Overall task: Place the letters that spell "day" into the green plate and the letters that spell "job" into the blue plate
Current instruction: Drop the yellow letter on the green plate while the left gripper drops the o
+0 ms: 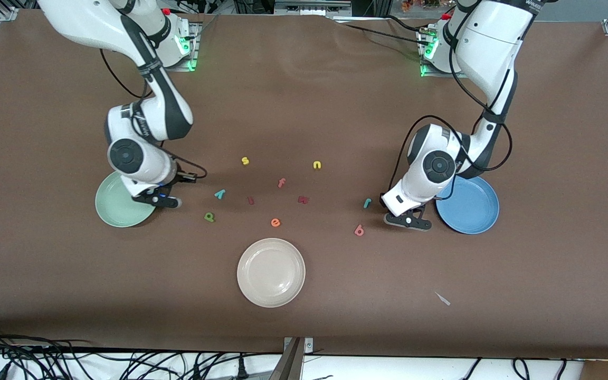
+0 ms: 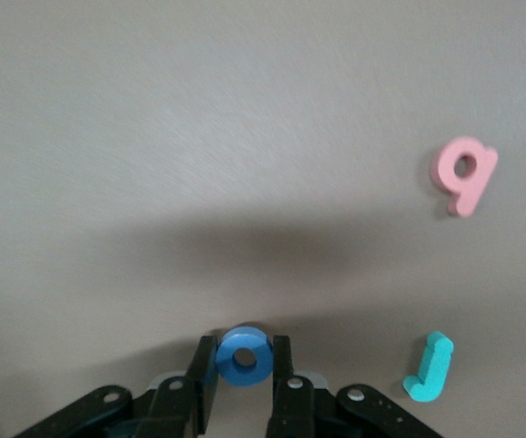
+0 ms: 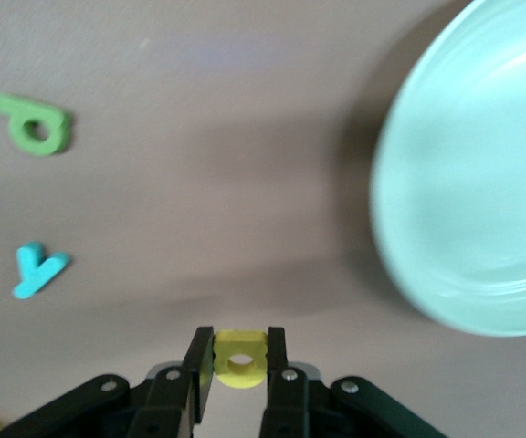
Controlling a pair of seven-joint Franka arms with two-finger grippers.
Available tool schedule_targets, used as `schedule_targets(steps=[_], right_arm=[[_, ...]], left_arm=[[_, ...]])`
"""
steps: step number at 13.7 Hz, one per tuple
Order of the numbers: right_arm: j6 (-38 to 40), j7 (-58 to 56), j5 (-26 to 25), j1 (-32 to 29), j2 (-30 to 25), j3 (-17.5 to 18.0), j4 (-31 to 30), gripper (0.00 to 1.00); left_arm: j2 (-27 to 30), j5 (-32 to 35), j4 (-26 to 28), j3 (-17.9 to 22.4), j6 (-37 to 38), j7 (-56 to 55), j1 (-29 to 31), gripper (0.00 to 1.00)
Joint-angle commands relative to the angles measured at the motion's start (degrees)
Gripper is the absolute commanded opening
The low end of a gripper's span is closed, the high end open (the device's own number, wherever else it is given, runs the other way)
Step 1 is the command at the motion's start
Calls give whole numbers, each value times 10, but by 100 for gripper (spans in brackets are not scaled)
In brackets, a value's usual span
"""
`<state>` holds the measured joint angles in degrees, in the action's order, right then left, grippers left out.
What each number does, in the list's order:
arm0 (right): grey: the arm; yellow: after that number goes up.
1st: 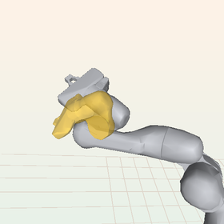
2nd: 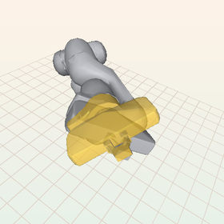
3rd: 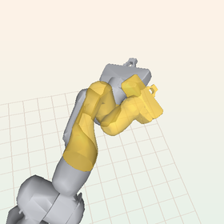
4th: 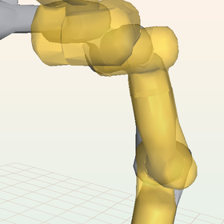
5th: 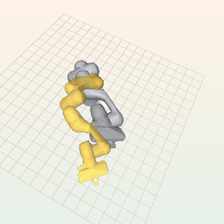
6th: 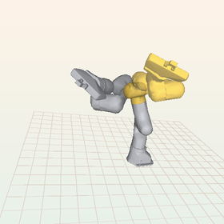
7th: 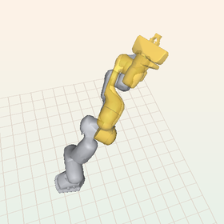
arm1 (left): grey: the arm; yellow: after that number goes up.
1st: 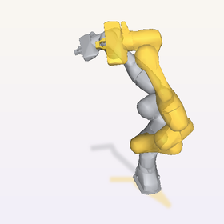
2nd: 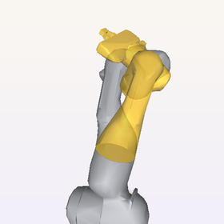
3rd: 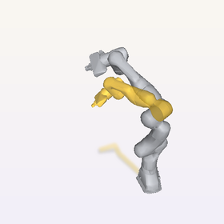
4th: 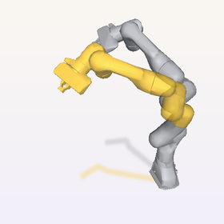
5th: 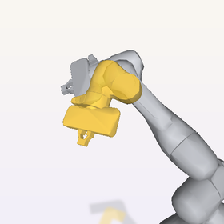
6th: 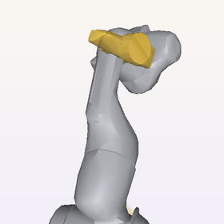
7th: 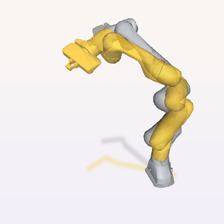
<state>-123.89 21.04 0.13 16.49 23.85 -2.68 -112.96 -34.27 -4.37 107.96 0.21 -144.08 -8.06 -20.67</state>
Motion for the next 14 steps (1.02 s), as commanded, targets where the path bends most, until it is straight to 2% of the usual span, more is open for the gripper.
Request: schedule_targets(steps=[1,3,5,6,7,8,9,10,11,12,14], right_arm=[[40,-88,-6,-4,-2,-35,30,17],[38,-154,-5,-12,3,-60,34,17],[33,-215,-5,-38,8,-61,38,18],[32,-239,-4,-51,14,-61,39,26],[30,-249,-4,-58,22,-61,47,47],[30,-247,0,-59,25,-61,51,76],[30,-243,2,-59,25,-61,53,97],[31,-239,4,-59,24,-60,54,100],[35,-232,6,-56,23,-58,56,100],[38,-219,13,-52,22,-55,62,100],[39,-159,25,-50,18,-36,62,100]], left_arm=[[67,0,32,1,21,7,36,23],[119,1,73,-3,36,55,88,25],[147,-1,111,-3,37,129,130,25],[151,-1,125,-3,37,152,146,28],[150,0,131,-3,37,166,156,34],[148,0,138,-3,36,174,159,34],[146,0,139,-3,36,174,160,42],[143,0,139,-2,36,174,160,63],[142,0,137,-2,36,173,159,75],[143,-3,135,-3,36,171,158,79],[142,-11,130,-3,32,161,126,79]])
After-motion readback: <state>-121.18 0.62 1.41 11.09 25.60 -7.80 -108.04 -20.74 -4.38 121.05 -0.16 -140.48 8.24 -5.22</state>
